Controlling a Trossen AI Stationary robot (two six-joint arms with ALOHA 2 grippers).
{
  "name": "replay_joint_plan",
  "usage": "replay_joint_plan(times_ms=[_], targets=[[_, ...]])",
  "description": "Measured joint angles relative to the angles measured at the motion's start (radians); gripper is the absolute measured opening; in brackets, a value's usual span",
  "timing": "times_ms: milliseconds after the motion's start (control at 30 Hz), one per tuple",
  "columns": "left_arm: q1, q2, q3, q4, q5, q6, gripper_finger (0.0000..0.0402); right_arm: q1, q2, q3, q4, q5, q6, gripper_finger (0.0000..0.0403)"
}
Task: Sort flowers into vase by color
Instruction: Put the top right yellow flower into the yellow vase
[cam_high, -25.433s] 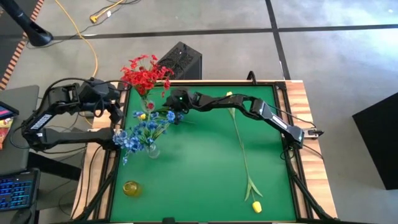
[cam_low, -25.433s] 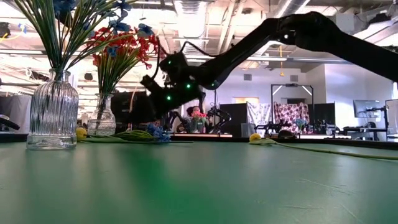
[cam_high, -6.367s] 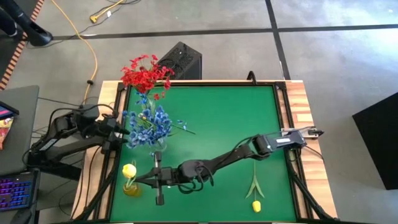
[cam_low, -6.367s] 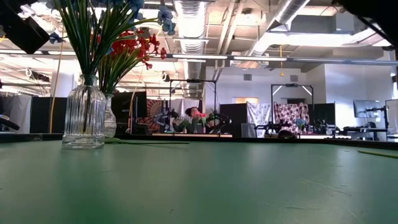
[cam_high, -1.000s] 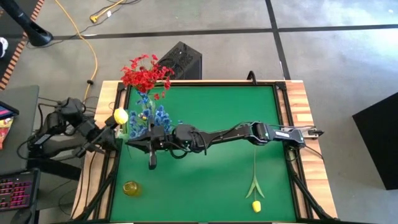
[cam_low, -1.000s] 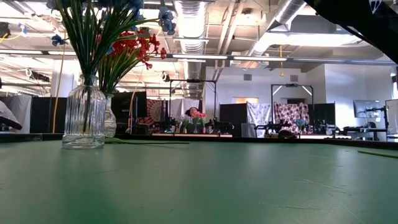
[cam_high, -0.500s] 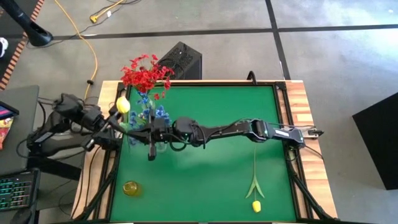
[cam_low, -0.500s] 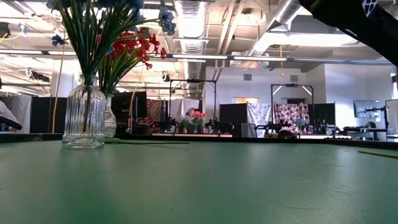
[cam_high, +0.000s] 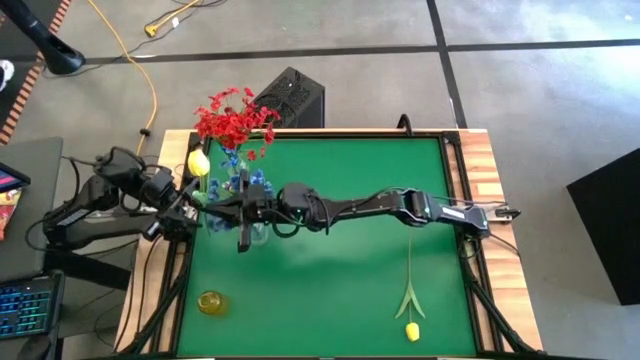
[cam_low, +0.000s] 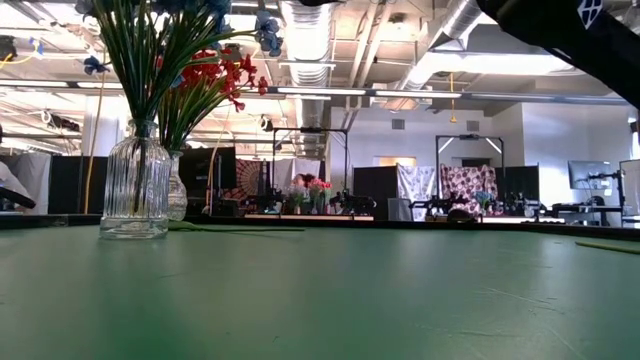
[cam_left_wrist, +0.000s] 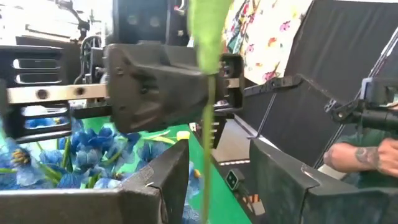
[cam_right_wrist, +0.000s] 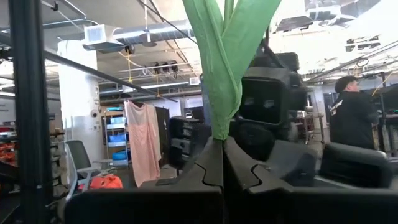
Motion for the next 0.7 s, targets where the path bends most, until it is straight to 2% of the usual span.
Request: replay_joint_plan(times_ms=[200, 367, 500, 700], targets=[[0.0, 0.0, 0.0, 0.01, -0.001, -0.012, 0.012, -0.016, 0.0, 0.0, -0.003, -0.001, 0.001, 0.0016], [0.001, 0.0, 0.0, 0.009, -0.002, -0.012, 0.0064, -0.016, 0.0, 0.0, -0.003, -0.002, 0.0, 0.002], [0.001, 0.0, 0.0, 0.009, -0.004, 0.005, 0.0013, -0.014, 0.0, 0.0, -0.003, -0.01, 0.0, 0.0045], [0.0, 0.0, 0.0, 0.01, 0.0, 0.01, 0.0002, -0.017, 0.001, 0.0, -0.008, -0.063, -0.002, 0.0079]])
